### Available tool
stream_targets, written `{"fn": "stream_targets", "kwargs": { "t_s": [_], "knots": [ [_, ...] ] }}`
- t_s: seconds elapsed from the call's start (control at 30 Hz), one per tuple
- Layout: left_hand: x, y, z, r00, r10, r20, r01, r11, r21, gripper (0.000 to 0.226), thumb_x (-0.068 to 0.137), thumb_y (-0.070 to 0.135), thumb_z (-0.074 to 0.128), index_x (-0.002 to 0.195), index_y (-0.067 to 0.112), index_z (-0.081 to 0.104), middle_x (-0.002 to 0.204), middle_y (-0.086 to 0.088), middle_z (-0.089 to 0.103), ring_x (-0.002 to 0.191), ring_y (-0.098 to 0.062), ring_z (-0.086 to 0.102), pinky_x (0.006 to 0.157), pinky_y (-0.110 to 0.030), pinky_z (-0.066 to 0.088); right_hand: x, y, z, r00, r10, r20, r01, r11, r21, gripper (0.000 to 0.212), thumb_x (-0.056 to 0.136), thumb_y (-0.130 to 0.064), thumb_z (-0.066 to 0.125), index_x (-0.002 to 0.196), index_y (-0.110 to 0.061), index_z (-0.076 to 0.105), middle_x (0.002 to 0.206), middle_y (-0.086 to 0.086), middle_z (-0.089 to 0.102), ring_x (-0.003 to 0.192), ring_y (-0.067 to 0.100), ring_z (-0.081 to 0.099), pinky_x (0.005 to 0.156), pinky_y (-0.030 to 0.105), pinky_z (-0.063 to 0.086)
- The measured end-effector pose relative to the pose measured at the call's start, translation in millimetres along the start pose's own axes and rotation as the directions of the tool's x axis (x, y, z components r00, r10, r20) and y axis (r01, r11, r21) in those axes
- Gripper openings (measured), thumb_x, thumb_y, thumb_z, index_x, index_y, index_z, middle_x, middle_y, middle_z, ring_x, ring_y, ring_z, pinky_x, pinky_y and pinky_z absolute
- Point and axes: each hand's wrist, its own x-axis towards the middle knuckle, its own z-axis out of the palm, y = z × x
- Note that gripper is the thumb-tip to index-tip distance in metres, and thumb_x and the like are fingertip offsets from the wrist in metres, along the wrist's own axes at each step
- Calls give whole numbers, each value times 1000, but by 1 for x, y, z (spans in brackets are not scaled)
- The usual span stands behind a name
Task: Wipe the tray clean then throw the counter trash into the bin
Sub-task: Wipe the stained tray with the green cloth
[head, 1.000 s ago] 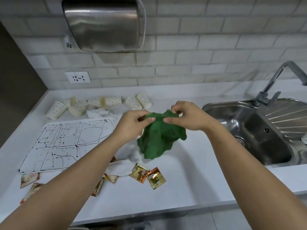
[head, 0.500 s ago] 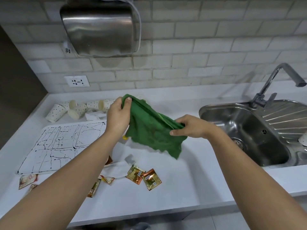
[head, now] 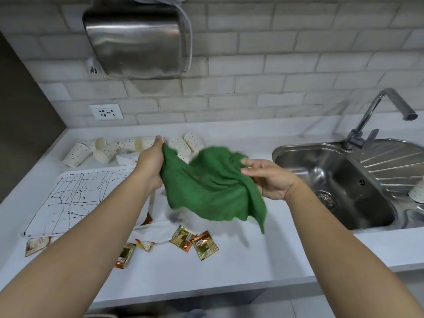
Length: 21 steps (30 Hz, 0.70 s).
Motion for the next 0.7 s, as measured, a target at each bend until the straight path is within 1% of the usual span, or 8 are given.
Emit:
{"fn": "stream_targets", "kwargs": {
  "t_s": [0.13, 0.27, 0.37, 0.43, 0.5, 0.57, 0.63, 0.7],
  "knots": [
    [11, -10, -17, 992, -114, 54, 112, 993, 41, 37, 97, 42, 68, 117, 10, 69, 106, -12, 78, 89, -25, 78, 68, -36, 65, 6, 21, -16, 971, 46, -235, -23, 995, 97, 34, 99, -2, 55, 128, 16, 55, 122, 27, 65, 104, 32, 69, 90, 39, 59],
    [18, -13, -33, 992, -27, 120, -35, 873, 487, 26, 84, 12, 83, 100, -5, 71, 106, -23, 75, 93, -29, 75, 72, -31, 62, 11, 30, -28, 882, 12, -471, -138, 963, -232, 43, 92, 11, 60, 134, 7, 52, 118, 24, 69, 110, 39, 68, 95, 47, 56],
    [21, -11, -40, 979, 198, 38, -155, 621, 768, 46, 74, 21, 92, 105, -4, 68, 106, -11, 72, 97, -30, 69, 79, -38, 58, 12, 22, -32, 736, -250, -629, -320, 690, -649, 72, 89, 3, 63, 152, -19, 36, 112, 10, 65, 97, 26, 66, 85, 35, 56],
    [18, -8, -45, 953, 291, 88, -243, 554, 796, 67, 72, 26, 94, 127, 15, 59, 117, -1, 59, 103, -25, 61, 85, -37, 54, 14, 13, -31, 748, -352, -562, -401, 435, -806, 49, 93, -3, 57, 139, -17, 55, 111, 9, 64, 92, 25, 62, 76, 30, 51],
    [21, -6, -50, 926, 207, 316, -378, 505, 776, 71, 70, 29, 95, 131, 35, 60, 123, 6, 61, 106, -22, 63, 89, -37, 56, 16, 4, -33, 776, -387, -498, -448, 219, -867, 23, 97, -6, 53, 111, -6, 72, 106, 14, 66, 97, 30, 63, 74, 28, 46],
    [21, -6, -54, 892, 74, 445, -444, 324, 835, 43, 72, 32, 94, 111, 35, 75, 109, 6, 71, 99, -19, 67, 80, -29, 54, 17, -4, -34, 784, -406, -470, -463, 122, -878, 22, 99, -11, 53, 94, -1, 72, 105, 19, 63, 108, 30, 56, 80, 27, 44],
    [24, -7, -55, 897, 109, 428, -440, 118, 890, 16, 77, 35, 90, 83, 24, 79, 85, 0, 71, 85, -22, 66, 65, -28, 47, 17, -13, -32, 788, -390, -476, -468, 122, -875, 28, 100, -19, 55, 81, -1, 67, 99, 16, 58, 108, 25, 50, 82, 28, 42],
    [28, -9, -54, 881, 252, 400, -410, -13, 912, 34, 82, 44, 83, 62, 20, 71, 77, -7, 62, 84, -24, 55, 65, -30, 39, 17, -23, -25, 771, -381, -510, -440, 260, -860, 34, 95, -22, 58, 67, -1, 58, 76, 11, 54, 82, 25, 51, 64, 29, 41]
  ]
}}
